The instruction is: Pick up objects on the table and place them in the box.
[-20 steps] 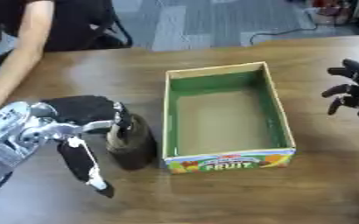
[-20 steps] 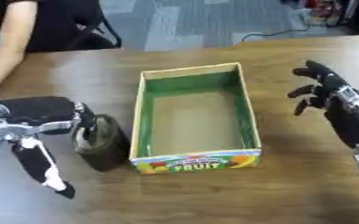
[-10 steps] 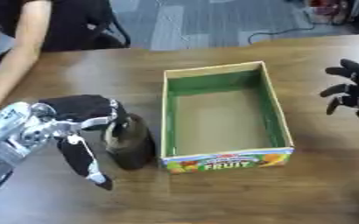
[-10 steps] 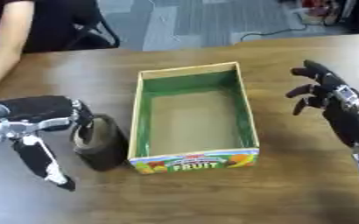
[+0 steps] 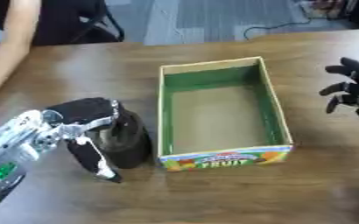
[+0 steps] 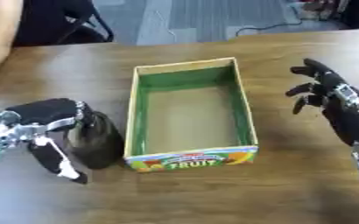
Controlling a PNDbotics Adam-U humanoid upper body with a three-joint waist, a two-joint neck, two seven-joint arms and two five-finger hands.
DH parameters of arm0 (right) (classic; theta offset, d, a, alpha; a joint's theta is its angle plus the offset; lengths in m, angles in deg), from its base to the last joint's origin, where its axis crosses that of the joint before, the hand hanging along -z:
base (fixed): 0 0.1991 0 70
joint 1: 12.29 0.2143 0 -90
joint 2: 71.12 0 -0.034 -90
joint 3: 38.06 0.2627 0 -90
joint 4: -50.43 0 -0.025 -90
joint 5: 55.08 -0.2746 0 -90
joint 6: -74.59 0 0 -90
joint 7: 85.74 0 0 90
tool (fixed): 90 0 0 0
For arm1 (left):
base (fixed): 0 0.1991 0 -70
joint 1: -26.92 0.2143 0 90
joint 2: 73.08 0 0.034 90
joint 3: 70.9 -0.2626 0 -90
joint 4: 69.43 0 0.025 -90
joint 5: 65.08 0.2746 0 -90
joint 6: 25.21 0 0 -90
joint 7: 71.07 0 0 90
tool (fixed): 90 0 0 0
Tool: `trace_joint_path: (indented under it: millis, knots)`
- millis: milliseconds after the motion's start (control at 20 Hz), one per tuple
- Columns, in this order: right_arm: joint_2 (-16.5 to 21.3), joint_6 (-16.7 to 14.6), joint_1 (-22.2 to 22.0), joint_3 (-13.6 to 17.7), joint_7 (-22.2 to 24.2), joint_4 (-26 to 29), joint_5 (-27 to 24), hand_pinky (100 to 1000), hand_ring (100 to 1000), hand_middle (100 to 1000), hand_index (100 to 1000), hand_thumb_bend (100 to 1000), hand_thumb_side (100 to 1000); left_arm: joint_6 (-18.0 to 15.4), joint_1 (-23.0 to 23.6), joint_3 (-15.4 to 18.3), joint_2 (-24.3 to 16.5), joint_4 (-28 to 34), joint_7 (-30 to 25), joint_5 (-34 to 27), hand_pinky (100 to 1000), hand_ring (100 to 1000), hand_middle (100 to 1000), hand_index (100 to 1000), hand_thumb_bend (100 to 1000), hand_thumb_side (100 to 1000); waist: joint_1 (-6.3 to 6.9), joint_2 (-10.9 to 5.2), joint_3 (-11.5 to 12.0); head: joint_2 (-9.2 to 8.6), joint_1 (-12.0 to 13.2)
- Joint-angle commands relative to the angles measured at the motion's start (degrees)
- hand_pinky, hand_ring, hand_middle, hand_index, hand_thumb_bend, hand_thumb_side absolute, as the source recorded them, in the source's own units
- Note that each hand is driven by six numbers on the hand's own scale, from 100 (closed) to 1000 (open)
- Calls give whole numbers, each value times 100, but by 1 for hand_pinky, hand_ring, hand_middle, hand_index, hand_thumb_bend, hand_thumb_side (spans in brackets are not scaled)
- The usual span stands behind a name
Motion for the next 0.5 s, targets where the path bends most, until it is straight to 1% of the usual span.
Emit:
trace_joint_path:
  millis: [50, 150, 250, 300, 350, 450, 500]
  knots:
    - [115, -18, 90, 25, -2, 87, 2, 465, 687, 880, 1000, 100, 1000, -33, -51, 35, -36, -62, 78, 97, 100, 100, 393, 493, 736, 296, -23, -63, -7, -2, 0]
    - [117, -19, 92, 27, -2, 88, 3, 465, 687, 880, 1000, 100, 1000, -60, -47, 33, -13, -126, 92, 142, 100, 100, 364, 465, 735, 289, -21, -57, -14, -1, -3]
    - [118, -21, 94, 30, -4, 88, 2, 465, 687, 880, 1000, 100, 1000, -88, -45, 31, 5, -177, 105, 188, 100, 100, 316, 418, 728, 272, -21, -54, -25, 3, -7]
    - [119, -23, 94, 31, -6, 88, 2, 465, 687, 880, 1000, 100, 1000, -102, -46, 31, 13, -201, 108, 216, 100, 100, 309, 411, 722, 265, -21, -52, -30, 4, -8]
    - [120, -25, 94, 32, -7, 88, 3, 465, 687, 880, 1000, 100, 1000, -111, -50, 34, 18, -224, 114, 249, 100, 100, 299, 399, 701, 250, -21, -50, -33, 5, -8]
    - [123, -30, 97, 35, -10, 87, 3, 465, 686, 880, 1000, 100, 1000, -125, -53, 46, 20, -275, 122, 329, 100, 100, 289, 385, 611, 179, -21, -51, -39, 6, -11]
    - [123, -32, 98, 38, -14, 86, 3, 465, 686, 880, 1000, 100, 1000, -134, -52, 47, 17, -297, 112, 366, 100, 100, 282, 382, 592, 154, -21, -51, -41, 7, -13]
